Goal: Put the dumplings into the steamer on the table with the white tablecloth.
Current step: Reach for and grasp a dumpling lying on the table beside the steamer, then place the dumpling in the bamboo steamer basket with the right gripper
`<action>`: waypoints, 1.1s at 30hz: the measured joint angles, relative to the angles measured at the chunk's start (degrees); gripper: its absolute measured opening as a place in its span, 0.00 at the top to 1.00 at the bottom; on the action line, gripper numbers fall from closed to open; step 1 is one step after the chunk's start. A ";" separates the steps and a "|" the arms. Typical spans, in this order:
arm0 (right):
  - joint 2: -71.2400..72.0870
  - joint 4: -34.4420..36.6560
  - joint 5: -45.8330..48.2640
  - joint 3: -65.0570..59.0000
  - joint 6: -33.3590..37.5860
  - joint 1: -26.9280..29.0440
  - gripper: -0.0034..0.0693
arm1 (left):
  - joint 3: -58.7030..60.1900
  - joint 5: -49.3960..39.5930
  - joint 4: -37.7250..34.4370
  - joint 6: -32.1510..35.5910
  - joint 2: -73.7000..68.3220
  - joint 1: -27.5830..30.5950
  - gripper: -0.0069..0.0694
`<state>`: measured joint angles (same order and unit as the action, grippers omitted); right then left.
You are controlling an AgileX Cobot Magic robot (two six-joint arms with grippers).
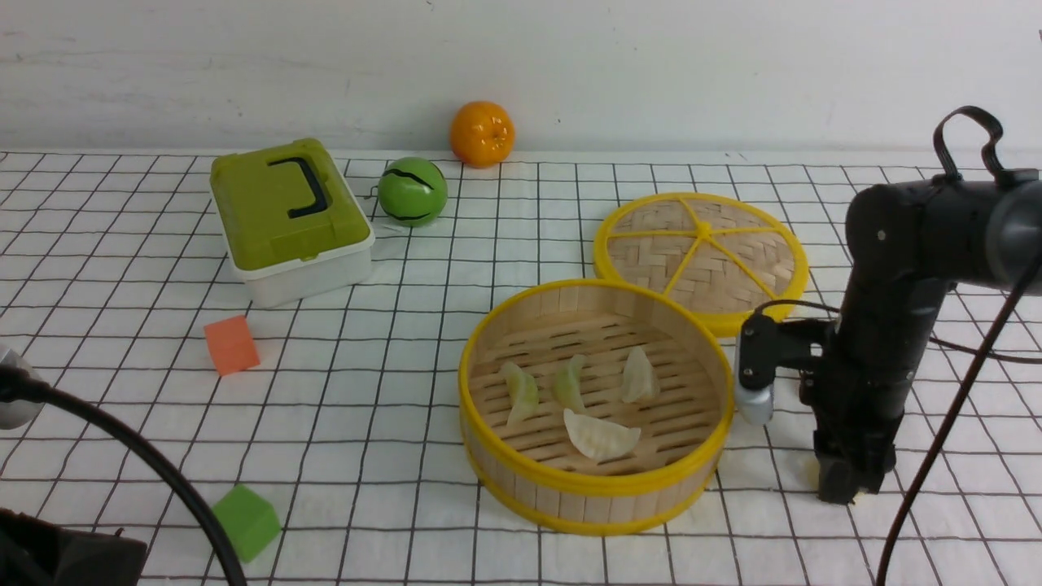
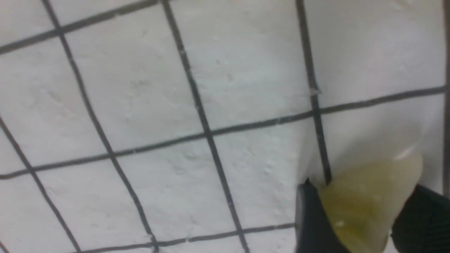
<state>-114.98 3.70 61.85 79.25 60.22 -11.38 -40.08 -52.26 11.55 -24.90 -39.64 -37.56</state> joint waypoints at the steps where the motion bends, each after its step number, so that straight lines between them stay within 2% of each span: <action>1: -0.06 -0.75 0.25 0.00 0.00 -0.21 0.60 | 0.00 0.00 0.29 0.00 0.00 0.00 0.90; 2: -0.06 -1.97 0.37 0.00 -0.83 -0.68 0.68 | 0.00 0.00 0.91 0.00 0.00 0.00 0.90; 5: 0.39 -5.50 0.68 0.49 -4.14 -2.42 0.68 | 0.00 0.00 1.64 0.00 0.00 0.00 0.90; 12: 6.81 -6.54 4.51 8.77 -12.60 -8.06 0.68 | 0.00 0.00 2.05 0.00 0.00 0.00 0.89; 16: 9.09 -2.59 7.84 18.97 -24.07 -13.60 0.68 | 0.00 0.51 2.05 0.00 0.00 0.00 0.89; 21: 7.10 2.07 8.33 22.15 -36.84 -16.97 0.68 | 0.00 1.02 2.11 0.00 0.00 0.00 0.89; 33: -4.89 0.15 4.94 22.15 -43.20 -17.19 0.68 | 0.00 1.14 2.26 0.00 0.00 0.00 0.88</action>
<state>-119.87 3.85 66.79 101.40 17.02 -28.57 -40.08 -51.12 13.81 -24.90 -39.64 -37.56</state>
